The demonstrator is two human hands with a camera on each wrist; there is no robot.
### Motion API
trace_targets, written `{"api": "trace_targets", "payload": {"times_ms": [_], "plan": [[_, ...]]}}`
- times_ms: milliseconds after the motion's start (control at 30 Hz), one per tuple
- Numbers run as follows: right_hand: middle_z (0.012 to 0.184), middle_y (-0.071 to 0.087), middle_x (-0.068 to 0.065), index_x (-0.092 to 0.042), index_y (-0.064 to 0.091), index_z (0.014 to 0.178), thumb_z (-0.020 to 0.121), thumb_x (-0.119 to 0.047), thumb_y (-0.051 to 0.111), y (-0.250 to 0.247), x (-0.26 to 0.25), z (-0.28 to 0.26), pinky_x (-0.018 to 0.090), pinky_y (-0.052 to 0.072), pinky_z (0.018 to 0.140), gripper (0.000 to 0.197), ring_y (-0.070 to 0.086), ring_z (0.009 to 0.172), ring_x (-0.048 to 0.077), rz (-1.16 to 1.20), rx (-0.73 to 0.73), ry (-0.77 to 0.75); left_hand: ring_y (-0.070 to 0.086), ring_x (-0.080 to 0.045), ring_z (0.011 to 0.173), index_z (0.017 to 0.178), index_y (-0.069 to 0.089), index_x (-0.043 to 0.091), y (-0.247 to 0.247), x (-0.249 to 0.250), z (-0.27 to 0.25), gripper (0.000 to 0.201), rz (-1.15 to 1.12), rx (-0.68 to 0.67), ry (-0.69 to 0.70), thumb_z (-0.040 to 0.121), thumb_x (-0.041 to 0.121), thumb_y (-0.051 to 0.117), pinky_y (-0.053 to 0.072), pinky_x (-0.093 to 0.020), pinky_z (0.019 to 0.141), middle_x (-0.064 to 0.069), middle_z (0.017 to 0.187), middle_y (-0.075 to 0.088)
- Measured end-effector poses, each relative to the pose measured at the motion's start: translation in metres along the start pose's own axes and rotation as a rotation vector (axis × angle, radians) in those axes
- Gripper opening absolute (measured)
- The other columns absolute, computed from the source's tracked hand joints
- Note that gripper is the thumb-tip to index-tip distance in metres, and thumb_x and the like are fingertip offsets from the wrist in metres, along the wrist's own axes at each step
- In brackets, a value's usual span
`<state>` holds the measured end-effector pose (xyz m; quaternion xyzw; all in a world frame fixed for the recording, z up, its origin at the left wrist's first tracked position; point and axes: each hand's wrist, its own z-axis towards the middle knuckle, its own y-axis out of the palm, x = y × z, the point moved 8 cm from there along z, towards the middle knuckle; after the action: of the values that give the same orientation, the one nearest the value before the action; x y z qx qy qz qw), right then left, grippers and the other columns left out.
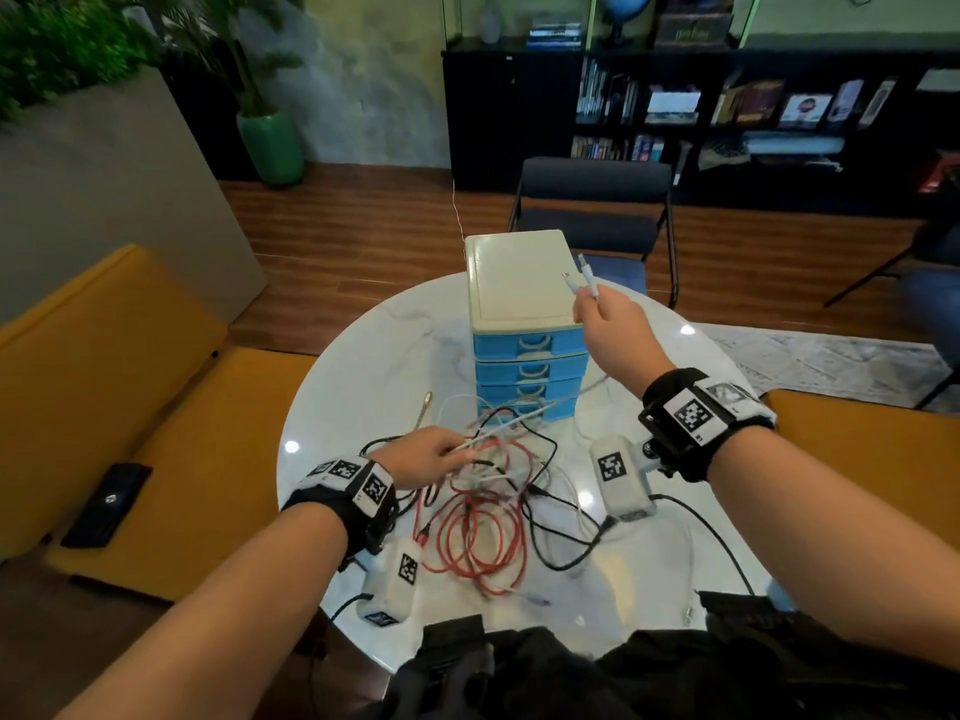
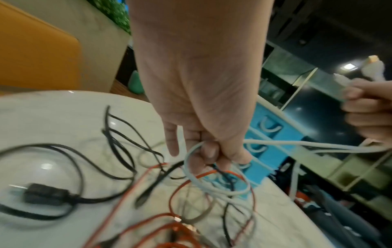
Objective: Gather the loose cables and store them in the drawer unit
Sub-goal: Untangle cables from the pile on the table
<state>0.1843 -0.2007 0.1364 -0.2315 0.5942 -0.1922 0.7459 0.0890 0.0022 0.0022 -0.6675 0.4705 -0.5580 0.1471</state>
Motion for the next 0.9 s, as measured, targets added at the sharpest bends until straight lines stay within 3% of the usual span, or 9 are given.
{"api": "trace_targets", "payload": {"times_ms": [133,267,333,433,567,667,733,800,900], "plan": [[0.080,0.059,0.013,-0.010,0.051,0.085,0.105,-0.030,0.030,-0.005,0.017,-0.002,0.036,0.038,0.065,0.035,0.054,0.076,0.032,-0.290,0.017,-0.017,0.061,-0.024,0.087,0.088,0.056,0.016,-0.008,-0.020,0.001,0.020,0.129,0.008,-0.044,0.100,0.026,0.044,0.046,-0.035,0.078,-0.003,0.088,0.063],[0.079,0.062,0.005,-0.012,0.056,0.093,0.103,-0.038,0.036,0.024,0.002,-0.019,0.035,0.041,0.062,0.034,0.060,0.076,0.027,-0.361,-0.135,-0.104,0.059,0.000,0.067,0.091,0.063,0.009,-0.028,0.028,0.008,0.024,-0.041,0.152,0.049,0.100,0.021,0.045,0.042,-0.019,0.068,0.008,0.074,0.065],[0.090,0.065,-0.001,-0.019,0.061,0.104,0.099,-0.046,0.044,0.051,-0.009,-0.032,0.034,0.047,0.071,0.032,0.062,0.083,0.017,-0.190,-0.328,-0.109,0.059,-0.001,0.062,0.084,0.064,0.012,-0.041,0.057,0.010,0.021,-0.149,0.237,0.121,0.098,0.019,0.049,0.045,-0.017,0.066,0.005,0.069,0.065],[0.099,0.067,0.002,-0.017,0.062,0.105,0.095,-0.051,0.051,0.077,-0.017,-0.042,0.035,0.047,0.076,0.037,0.062,0.091,0.019,-0.165,-0.480,-0.152,0.055,-0.011,0.060,0.072,0.058,0.021,-0.059,0.084,0.010,0.030,-0.222,0.317,0.167,0.092,0.002,0.048,0.045,-0.023,0.063,0.002,0.063,0.060],[0.082,0.064,0.005,-0.011,0.066,0.093,0.089,-0.057,0.057,0.072,-0.013,-0.035,0.027,0.039,0.058,0.047,0.058,0.075,0.017,-0.237,-0.440,-0.110,0.047,-0.007,0.059,0.077,0.056,0.028,-0.058,0.098,0.009,0.043,-0.321,0.231,0.228,0.088,-0.011,0.040,0.040,-0.021,0.062,0.005,0.065,0.053],[0.065,0.053,0.004,-0.008,0.059,0.074,0.086,-0.060,0.058,0.063,-0.010,-0.031,0.028,0.032,0.052,0.053,0.047,0.059,0.016,-0.281,-0.403,-0.095,0.048,-0.007,0.064,0.080,0.053,0.026,-0.054,0.097,0.009,0.033,-0.268,0.200,0.238,0.096,0.000,0.041,0.043,-0.022,0.067,0.004,0.070,0.052],[0.066,0.055,0.006,-0.008,0.060,0.075,0.087,-0.056,0.060,0.051,-0.008,-0.027,0.027,0.033,0.051,0.050,0.047,0.058,0.015,-0.226,-0.338,-0.053,0.048,-0.009,0.067,0.084,0.053,0.021,-0.047,0.088,0.011,0.023,-0.208,0.153,0.214,0.101,0.012,0.039,0.044,-0.021,0.071,0.003,0.073,0.051],[0.069,0.059,0.004,-0.010,0.063,0.080,0.090,-0.049,0.061,0.028,-0.006,-0.019,0.025,0.037,0.051,0.039,0.050,0.059,0.014,-0.084,-0.208,0.027,0.047,-0.011,0.069,0.083,0.050,0.016,-0.038,0.068,0.015,0.022,-0.093,0.109,0.163,0.101,0.017,0.038,0.041,-0.026,0.071,0.005,0.073,0.051],[0.063,0.048,-0.003,-0.017,0.050,0.068,0.091,-0.037,0.062,-0.019,-0.004,-0.006,0.023,0.039,0.054,0.033,0.042,0.055,0.011,0.137,0.085,0.093,0.048,-0.016,0.074,0.078,0.046,0.019,-0.023,0.021,0.016,0.025,0.132,0.058,0.065,0.101,0.021,0.038,0.037,-0.027,0.068,0.008,0.073,0.050]]}}
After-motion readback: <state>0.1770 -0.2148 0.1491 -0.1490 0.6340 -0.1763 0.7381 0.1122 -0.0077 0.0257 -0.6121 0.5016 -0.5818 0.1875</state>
